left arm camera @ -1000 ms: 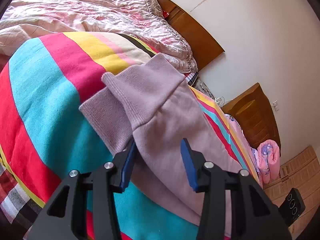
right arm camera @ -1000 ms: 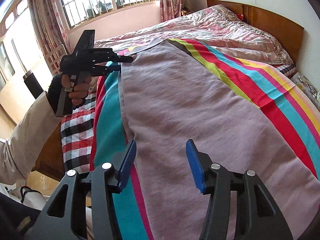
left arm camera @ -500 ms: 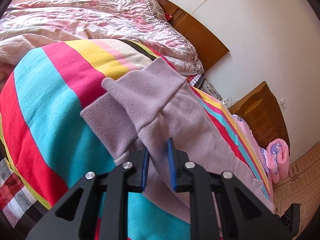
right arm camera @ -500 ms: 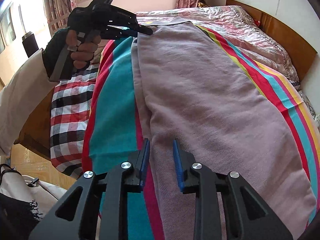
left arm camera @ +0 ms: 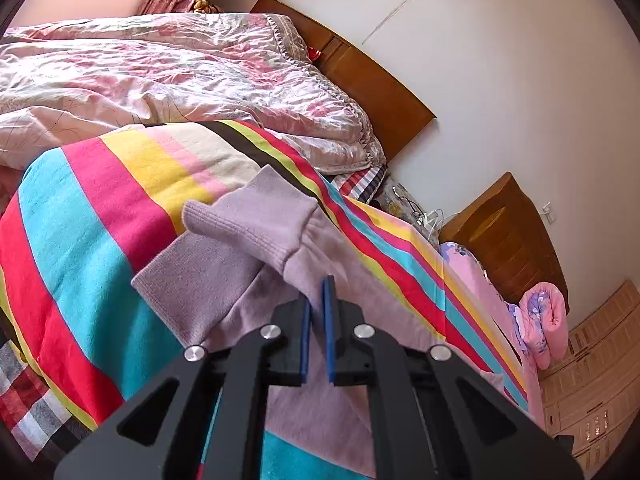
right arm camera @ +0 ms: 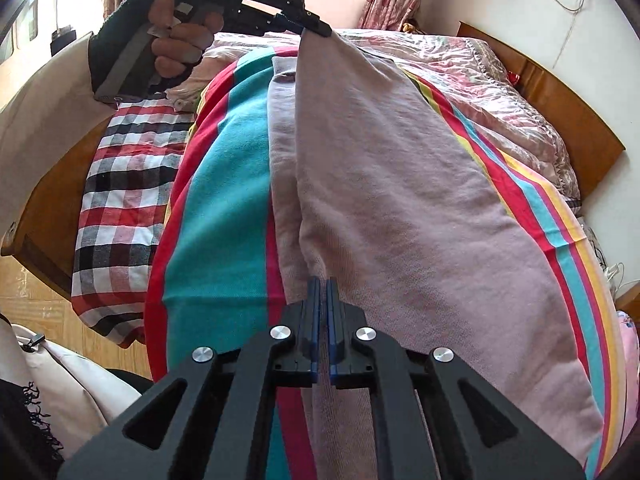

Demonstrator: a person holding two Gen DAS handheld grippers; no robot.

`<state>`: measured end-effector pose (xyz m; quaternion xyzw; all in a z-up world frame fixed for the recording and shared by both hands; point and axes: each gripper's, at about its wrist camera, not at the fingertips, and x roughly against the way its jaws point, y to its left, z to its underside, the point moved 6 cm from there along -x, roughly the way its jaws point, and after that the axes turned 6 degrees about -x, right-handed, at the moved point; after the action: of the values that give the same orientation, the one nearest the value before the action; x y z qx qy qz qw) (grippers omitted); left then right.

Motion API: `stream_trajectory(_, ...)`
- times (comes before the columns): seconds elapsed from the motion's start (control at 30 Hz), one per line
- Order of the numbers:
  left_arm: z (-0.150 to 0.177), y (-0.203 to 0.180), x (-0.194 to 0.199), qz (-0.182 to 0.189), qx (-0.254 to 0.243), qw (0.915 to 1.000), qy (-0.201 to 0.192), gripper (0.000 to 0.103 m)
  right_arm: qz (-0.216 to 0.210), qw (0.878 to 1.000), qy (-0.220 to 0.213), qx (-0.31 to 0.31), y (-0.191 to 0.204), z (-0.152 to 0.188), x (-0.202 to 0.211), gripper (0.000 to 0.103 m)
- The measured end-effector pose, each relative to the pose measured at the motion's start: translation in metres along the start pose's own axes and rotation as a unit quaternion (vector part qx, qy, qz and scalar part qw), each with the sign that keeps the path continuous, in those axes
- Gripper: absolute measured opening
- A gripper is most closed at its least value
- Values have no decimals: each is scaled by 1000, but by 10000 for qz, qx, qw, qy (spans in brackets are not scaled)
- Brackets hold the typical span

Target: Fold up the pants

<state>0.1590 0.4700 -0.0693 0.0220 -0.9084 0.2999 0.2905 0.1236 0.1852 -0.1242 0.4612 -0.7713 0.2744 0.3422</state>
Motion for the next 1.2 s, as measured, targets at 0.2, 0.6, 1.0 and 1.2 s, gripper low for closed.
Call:
stream_trajectory(0.2, 10, 10, 8, -202, -65, 9997, -84, 5, 7, 9994, -355, 8, -5, -12, 38, 4)
stream_trajectory(0.6, 50, 42, 8, -335, 187, 9993, 5, 5, -120, 9998, -168, -3, 3, 5, 25, 4)
stream_trajectory(1.0, 52, 38, 2, -1279, -139, 9915, 200, 57, -874, 9959, 73, -217, 10, 24, 20, 78)
stream_trajectory(1.2, 43, -49, 32, -2530, -1784, 9478, -765, 92, -939, 9834, -544, -1454, -43, 39, 74, 76)
